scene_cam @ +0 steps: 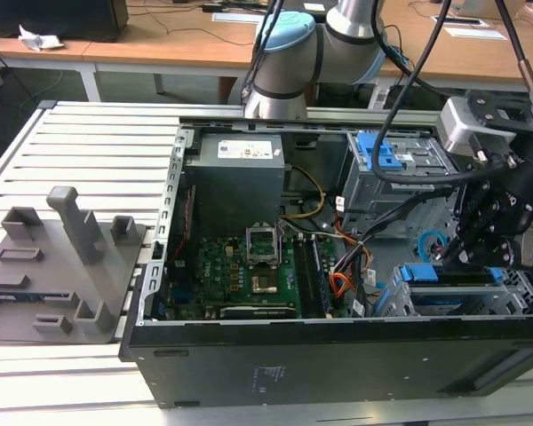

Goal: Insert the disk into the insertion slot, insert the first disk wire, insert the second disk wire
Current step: 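Insert the second disk wire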

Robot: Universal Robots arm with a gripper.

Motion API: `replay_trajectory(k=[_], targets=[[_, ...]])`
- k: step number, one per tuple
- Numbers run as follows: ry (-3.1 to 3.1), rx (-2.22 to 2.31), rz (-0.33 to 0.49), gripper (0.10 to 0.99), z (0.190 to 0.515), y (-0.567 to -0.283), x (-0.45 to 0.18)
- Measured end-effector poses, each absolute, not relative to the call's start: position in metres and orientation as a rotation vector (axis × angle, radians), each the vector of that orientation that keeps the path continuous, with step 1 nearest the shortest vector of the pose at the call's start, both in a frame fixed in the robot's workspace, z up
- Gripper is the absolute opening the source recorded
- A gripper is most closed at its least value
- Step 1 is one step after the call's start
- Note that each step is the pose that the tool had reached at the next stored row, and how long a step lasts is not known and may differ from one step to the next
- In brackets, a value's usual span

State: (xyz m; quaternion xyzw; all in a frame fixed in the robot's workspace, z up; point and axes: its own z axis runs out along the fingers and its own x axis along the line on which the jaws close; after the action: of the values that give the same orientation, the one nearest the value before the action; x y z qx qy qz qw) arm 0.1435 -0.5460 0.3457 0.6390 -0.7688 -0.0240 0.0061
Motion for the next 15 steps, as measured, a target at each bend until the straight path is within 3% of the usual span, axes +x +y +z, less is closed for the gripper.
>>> replay_trajectory(k=[15], targets=[[-2.290, 2.127, -0.074, 0.165, 0.3427, -0.5431, 0.1508]])
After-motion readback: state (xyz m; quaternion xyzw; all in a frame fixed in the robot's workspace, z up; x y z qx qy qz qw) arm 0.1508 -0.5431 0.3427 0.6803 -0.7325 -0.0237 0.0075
